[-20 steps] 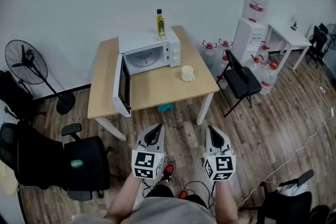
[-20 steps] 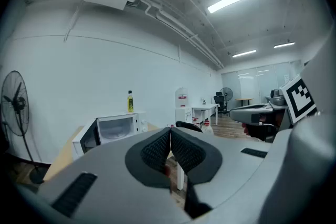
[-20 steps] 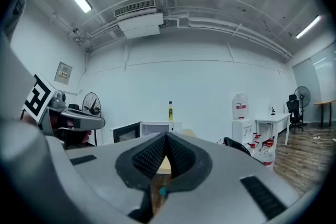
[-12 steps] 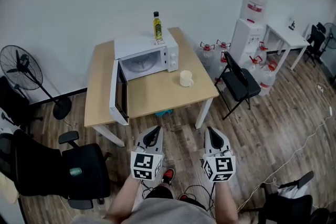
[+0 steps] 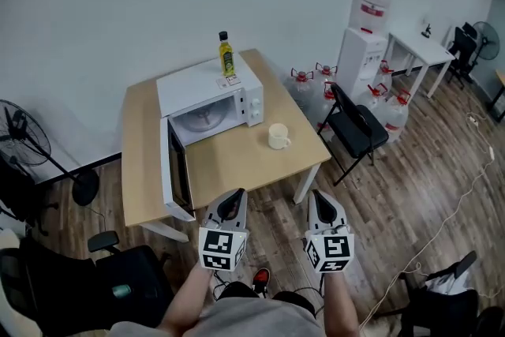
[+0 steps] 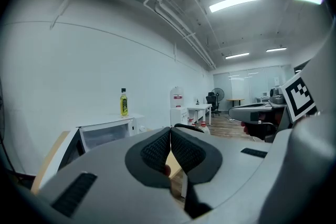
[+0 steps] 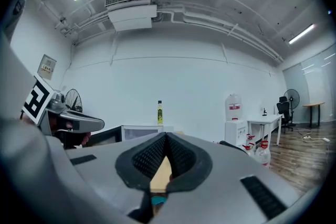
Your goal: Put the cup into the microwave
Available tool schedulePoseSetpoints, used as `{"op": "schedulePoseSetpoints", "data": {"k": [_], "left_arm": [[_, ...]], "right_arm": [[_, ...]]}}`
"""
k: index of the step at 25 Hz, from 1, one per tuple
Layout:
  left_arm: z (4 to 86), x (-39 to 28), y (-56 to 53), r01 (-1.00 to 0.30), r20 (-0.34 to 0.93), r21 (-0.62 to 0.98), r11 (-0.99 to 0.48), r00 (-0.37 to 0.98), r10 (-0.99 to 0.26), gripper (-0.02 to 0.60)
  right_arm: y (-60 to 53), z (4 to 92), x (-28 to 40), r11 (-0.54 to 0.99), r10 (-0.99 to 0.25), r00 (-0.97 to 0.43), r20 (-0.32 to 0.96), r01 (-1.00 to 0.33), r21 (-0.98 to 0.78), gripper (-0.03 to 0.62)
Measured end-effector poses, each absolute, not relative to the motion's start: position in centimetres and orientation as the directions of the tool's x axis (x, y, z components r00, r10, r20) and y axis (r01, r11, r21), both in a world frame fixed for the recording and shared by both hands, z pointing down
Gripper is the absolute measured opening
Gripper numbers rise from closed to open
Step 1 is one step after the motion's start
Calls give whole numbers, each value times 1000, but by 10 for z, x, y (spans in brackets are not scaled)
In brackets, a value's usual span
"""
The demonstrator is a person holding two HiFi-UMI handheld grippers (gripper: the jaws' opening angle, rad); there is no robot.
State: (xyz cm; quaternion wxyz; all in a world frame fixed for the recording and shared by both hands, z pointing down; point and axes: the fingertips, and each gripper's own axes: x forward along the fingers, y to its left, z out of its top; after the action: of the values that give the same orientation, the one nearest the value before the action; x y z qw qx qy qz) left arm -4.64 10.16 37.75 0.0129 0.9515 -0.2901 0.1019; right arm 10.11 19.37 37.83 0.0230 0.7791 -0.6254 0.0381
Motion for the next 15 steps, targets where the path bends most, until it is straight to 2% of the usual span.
{"op": "schedulePoseSetpoints", "data": {"k": [15], "left_arm": [[378, -25, 21, -498, 169, 4, -867, 855, -490, 25]], "right_arm": [[116, 385, 109, -270, -957, 267, 112, -963, -7, 15]]}}
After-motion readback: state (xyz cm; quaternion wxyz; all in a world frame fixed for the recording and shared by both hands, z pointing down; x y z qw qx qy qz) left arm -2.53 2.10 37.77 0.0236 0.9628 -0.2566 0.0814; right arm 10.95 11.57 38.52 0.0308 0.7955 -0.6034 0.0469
